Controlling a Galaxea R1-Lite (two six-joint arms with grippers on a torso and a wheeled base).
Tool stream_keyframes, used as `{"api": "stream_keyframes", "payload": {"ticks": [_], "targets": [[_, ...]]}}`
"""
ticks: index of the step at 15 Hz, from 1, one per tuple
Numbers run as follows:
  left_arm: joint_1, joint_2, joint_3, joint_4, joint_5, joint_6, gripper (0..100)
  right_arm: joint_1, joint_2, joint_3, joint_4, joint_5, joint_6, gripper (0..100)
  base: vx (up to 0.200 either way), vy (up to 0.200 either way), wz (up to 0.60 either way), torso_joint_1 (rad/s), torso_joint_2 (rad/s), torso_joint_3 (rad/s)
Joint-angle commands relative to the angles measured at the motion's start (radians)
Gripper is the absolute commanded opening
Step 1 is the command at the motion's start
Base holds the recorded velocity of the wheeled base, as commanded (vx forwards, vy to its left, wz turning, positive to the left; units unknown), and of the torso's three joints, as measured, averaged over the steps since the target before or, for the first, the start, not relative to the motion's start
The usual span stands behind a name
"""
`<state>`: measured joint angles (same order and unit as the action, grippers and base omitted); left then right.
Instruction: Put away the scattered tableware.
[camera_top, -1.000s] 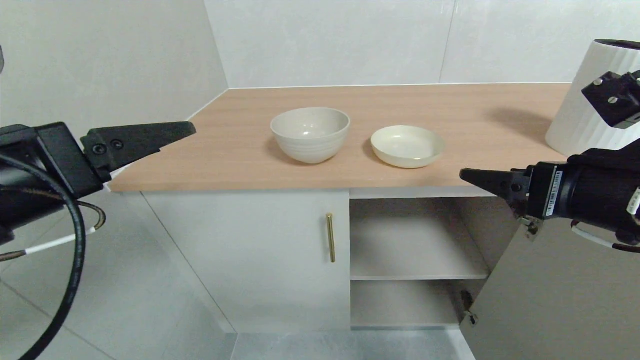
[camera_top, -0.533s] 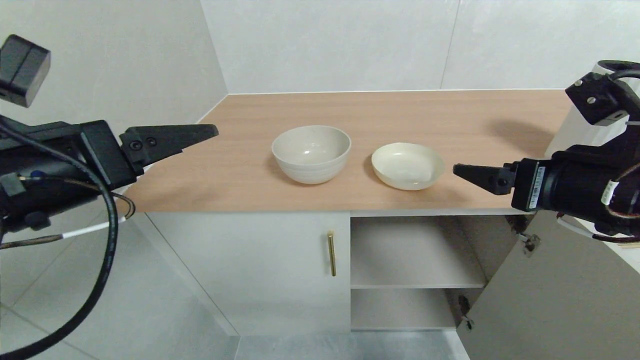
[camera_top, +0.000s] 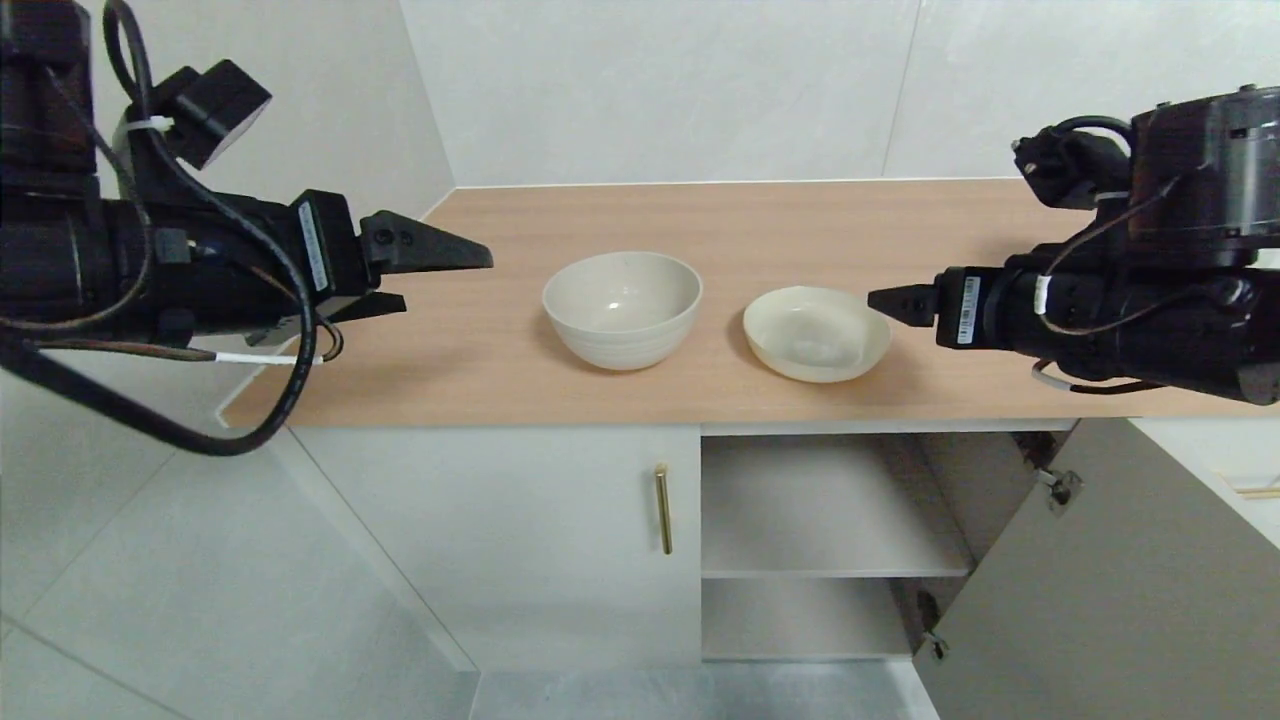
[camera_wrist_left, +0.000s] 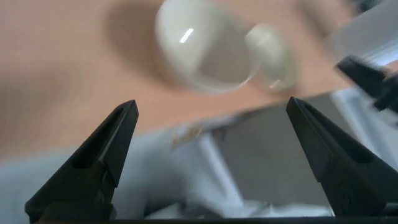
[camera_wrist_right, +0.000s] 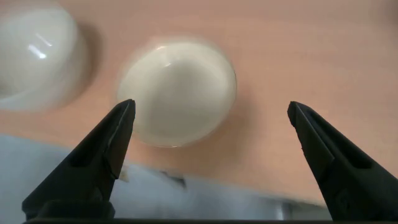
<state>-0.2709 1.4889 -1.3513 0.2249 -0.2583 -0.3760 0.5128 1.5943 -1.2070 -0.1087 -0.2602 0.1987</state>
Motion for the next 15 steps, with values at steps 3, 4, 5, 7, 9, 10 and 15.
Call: {"api": "stream_keyframes", "payload": {"ticks": [3, 4, 5, 7, 9, 10, 15], "targets": [[-0.068, 0.169, -0.077, -0.121, 0.208, -0.015, 100, -0.010, 0.108, -0.106, 0.038, -0.068, 0.062, 100, 0.000, 0.000, 0.00, 0.000, 0.00, 0.000], [-0.100, 0.203, -0.080, -0.162, 0.300, -0.034, 100, -0.010, 0.112, -0.109, 0.037, -0.093, 0.062, 100, 0.000, 0.000, 0.00, 0.000, 0.00, 0.000], [-0.128, 0.229, -0.094, -0.191, 0.364, -0.034, 100, -0.010, 0.110, -0.109, 0.035, -0.102, 0.065, 100, 0.000, 0.000, 0.00, 0.000, 0.00, 0.000], [-0.154, 0.248, -0.098, -0.200, 0.401, -0.035, 100, -0.008, 0.105, -0.109, 0.035, -0.106, 0.077, 100, 0.000, 0.000, 0.00, 0.000, 0.00, 0.000], [-0.160, 0.267, -0.101, -0.203, 0.406, -0.035, 100, -0.008, 0.104, -0.103, 0.035, -0.108, 0.079, 100, 0.000, 0.000, 0.00, 0.000, 0.00, 0.000], [-0.160, 0.274, -0.103, -0.203, 0.406, -0.034, 100, -0.008, 0.104, -0.103, 0.035, -0.108, 0.079, 100, 0.000, 0.000, 0.00, 0.000, 0.00, 0.000], [-0.160, 0.360, -0.138, -0.190, 0.427, -0.034, 100, -0.008, 0.105, -0.098, 0.034, -0.109, 0.079, 100, 0.000, 0.000, 0.00, 0.000, 0.00, 0.000]]}}
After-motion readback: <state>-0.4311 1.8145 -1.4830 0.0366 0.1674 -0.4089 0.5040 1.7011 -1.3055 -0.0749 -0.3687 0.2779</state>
